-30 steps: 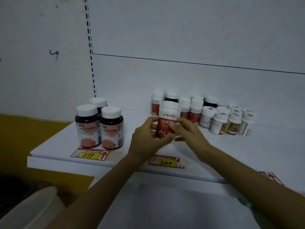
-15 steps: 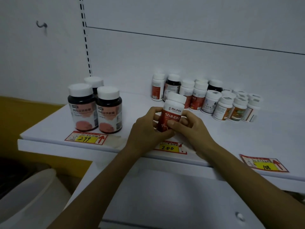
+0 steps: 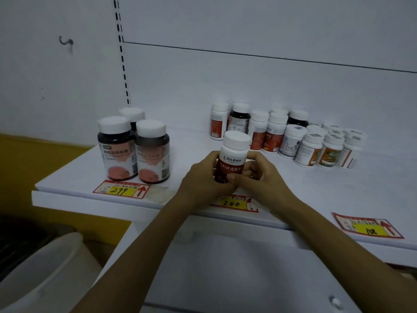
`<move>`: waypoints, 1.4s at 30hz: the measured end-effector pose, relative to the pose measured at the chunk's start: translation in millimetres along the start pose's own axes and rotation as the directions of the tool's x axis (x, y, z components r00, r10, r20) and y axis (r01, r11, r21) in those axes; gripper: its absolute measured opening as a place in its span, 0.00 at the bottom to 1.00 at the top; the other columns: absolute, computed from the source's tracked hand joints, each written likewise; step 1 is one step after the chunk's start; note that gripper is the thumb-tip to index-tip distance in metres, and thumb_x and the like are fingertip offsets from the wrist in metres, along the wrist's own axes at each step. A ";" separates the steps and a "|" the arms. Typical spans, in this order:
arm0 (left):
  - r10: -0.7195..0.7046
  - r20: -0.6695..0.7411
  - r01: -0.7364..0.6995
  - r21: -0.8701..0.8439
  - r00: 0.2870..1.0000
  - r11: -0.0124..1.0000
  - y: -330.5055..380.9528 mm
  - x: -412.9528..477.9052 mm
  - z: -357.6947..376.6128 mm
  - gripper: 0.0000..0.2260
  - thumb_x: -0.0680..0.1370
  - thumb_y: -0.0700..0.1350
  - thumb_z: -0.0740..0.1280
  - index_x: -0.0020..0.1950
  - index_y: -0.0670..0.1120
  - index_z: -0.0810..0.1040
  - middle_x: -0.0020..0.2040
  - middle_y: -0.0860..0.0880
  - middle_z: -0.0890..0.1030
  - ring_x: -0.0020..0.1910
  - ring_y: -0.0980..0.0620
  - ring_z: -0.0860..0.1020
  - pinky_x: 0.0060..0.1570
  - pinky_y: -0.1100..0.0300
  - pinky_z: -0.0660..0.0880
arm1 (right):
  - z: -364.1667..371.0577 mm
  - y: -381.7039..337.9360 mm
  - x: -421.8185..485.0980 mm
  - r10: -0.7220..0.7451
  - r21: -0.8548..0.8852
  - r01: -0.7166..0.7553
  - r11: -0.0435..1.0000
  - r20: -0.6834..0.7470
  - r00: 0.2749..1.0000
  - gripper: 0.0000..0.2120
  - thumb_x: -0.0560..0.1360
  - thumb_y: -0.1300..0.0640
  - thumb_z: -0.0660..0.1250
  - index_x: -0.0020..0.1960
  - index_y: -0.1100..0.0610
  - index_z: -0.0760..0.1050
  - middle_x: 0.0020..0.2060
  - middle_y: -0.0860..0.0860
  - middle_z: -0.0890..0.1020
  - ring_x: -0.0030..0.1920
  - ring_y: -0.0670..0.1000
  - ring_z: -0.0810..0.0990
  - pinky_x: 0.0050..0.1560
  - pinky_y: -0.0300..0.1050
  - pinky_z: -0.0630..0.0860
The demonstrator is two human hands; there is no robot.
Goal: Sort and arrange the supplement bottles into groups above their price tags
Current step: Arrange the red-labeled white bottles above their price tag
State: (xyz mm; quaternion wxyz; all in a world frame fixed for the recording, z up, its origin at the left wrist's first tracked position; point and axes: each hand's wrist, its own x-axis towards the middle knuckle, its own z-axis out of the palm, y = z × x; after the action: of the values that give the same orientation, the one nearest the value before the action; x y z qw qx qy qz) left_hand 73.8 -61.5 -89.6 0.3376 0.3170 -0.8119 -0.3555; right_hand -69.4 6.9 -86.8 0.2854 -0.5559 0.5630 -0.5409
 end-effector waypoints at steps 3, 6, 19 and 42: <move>0.001 0.005 -0.001 -0.013 1.000 1.000 -0.8 0.8 0.4 0.28 0.70 0.46 0.73 0.67 0.49 0.67 0.62 0.49 0.77 0.57 0.52 0.76 0.57 0.55 0.76 | 0.6 0.5 1.3 0.007 0.012 -0.007 1.000 0.006 1.000 0.23 0.70 0.59 0.73 0.62 0.51 0.69 0.50 0.50 0.82 0.51 0.49 0.82 0.50 0.43 0.81; 0.002 -0.004 -0.002 -0.049 1.000 0.999 2.5 0.8 -0.5 0.31 0.70 0.46 0.74 0.69 0.50 0.65 0.63 0.50 0.76 0.56 0.55 0.74 0.55 0.60 0.74 | 0.8 1.4 2.5 0.007 0.039 -0.007 0.999 -0.009 1.000 0.24 0.69 0.59 0.73 0.63 0.52 0.69 0.55 0.50 0.81 0.55 0.49 0.80 0.53 0.45 0.80; 0.057 -0.240 -0.046 0.049 0.969 0.998 17.5 -9.2 1.4 0.43 0.65 0.63 0.71 0.74 0.54 0.55 0.74 0.52 0.63 0.70 0.52 0.65 0.68 0.51 0.65 | -0.6 -0.1 6.2 0.061 0.147 -0.046 0.988 -0.098 0.993 0.08 0.81 0.49 0.55 0.55 0.47 0.70 0.54 0.45 0.78 0.56 0.47 0.77 0.52 0.41 0.73; 0.388 -0.218 -0.323 0.281 0.896 0.904 117.1 34.4 115.9 0.27 0.76 0.52 0.64 0.73 0.48 0.61 0.73 0.50 0.65 0.71 0.52 0.63 0.66 0.61 0.59 | -155.3 -26.2 29.2 -0.250 -0.536 0.150 0.831 -0.118 0.961 0.07 0.77 0.56 0.64 0.53 0.57 0.75 0.52 0.51 0.81 0.52 0.50 0.79 0.49 0.40 0.72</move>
State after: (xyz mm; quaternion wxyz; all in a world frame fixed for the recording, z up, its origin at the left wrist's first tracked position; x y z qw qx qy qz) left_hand -67.7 18.6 -46.0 0.4635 0.2456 -0.8396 -0.1412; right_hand -210.9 30.3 -15.2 0.0124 -0.6162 0.6509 -0.4432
